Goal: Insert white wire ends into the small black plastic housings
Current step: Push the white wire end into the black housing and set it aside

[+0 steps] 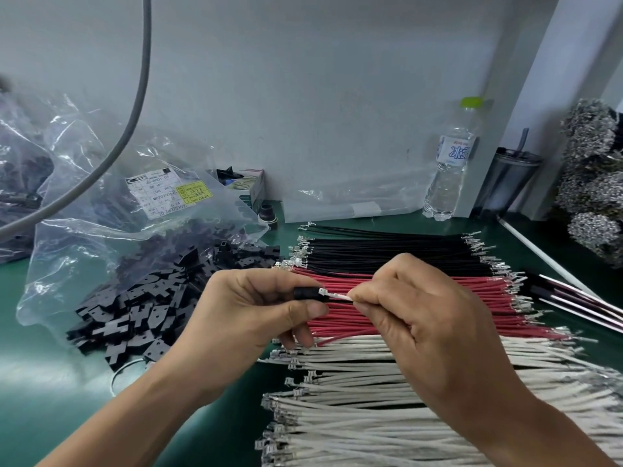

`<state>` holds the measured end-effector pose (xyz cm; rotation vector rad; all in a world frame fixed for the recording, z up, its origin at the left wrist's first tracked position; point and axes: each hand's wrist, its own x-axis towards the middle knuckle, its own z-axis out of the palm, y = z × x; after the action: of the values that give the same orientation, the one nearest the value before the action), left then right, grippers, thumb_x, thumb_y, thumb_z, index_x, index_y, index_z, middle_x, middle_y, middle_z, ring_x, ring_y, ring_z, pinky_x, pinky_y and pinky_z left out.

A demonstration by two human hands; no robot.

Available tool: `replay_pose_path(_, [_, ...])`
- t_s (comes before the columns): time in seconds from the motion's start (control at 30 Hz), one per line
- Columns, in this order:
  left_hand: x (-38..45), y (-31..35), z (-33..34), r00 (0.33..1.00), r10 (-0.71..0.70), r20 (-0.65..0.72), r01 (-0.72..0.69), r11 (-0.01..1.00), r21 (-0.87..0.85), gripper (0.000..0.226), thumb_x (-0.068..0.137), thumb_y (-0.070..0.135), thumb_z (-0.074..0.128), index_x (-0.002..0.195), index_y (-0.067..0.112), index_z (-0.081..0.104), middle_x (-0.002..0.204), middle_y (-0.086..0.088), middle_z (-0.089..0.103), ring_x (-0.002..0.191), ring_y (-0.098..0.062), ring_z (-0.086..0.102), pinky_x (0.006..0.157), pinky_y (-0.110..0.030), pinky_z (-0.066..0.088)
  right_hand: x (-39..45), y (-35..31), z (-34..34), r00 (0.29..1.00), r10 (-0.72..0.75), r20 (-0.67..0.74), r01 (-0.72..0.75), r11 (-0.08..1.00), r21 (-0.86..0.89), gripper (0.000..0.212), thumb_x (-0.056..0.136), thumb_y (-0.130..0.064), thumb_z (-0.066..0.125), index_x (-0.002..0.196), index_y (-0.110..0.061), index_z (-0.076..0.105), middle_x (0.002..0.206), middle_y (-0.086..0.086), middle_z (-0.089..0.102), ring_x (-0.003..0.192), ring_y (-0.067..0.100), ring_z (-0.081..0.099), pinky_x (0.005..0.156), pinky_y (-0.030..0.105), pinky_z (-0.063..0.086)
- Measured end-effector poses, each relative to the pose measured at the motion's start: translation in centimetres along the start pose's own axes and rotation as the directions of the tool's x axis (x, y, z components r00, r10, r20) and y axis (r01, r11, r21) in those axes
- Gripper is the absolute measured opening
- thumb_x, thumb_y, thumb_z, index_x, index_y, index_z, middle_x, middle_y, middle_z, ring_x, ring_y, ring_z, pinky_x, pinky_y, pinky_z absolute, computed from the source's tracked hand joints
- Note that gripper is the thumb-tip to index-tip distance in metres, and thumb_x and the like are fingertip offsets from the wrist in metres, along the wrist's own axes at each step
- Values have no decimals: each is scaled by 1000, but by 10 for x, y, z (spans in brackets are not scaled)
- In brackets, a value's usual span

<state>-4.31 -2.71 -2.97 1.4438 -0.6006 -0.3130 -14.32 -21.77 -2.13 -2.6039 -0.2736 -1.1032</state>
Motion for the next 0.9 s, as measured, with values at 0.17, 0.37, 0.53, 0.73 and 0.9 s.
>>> replay_pose_path(0.17, [0,1,0,1000,-14,13,15,1000,-9,27,65,20,85,90,11,83,66,-18,74,52,-22,69,51,-24,55,1,4,-3,999,-36,-3,36,999,-15,13,93,-24,67,94,-17,77,83,-7,60,68,11,54,50,31,50])
replay_pose_path(0.37, [-1,4,0,1000,2,14,-2,1000,-15,24,66,20,84,89,12,83,66,-18,73,52,-21,68,51,-23,54,1,6,-2,998,-55,-39,56,998,20,14,94,-24,67,95,-16,78,84,-6,61,69,12,56,52,33,50])
replay_pose_path(0.53, [-2,1,0,999,6,38,-6,1000,9,25,66,19,85,90,12,83,67,-18,74,54,-22,69,53,-24,56,1,2,2,1000,-9,3,8,996,89,14,94,-26,65,93,-17,77,85,-9,60,73,10,58,57,30,51])
replay_pose_path(0.73, [-3,0,-1,996,75,57,-85,974,209,15,71,18,85,85,21,84,66,-9,74,52,-15,68,49,-17,50,0,0,6,997,51,55,-59,985,165,15,94,-26,62,89,-18,74,85,-12,59,77,7,59,66,23,48])
replay_pose_path(0.9, [-6,2,-1,990,132,55,-141,965,221,15,72,19,84,86,23,84,69,-9,75,51,-16,68,48,-16,48,-1,1,7,998,52,43,-60,981,184,16,95,-28,62,91,-19,74,87,-12,60,79,7,60,67,23,49])
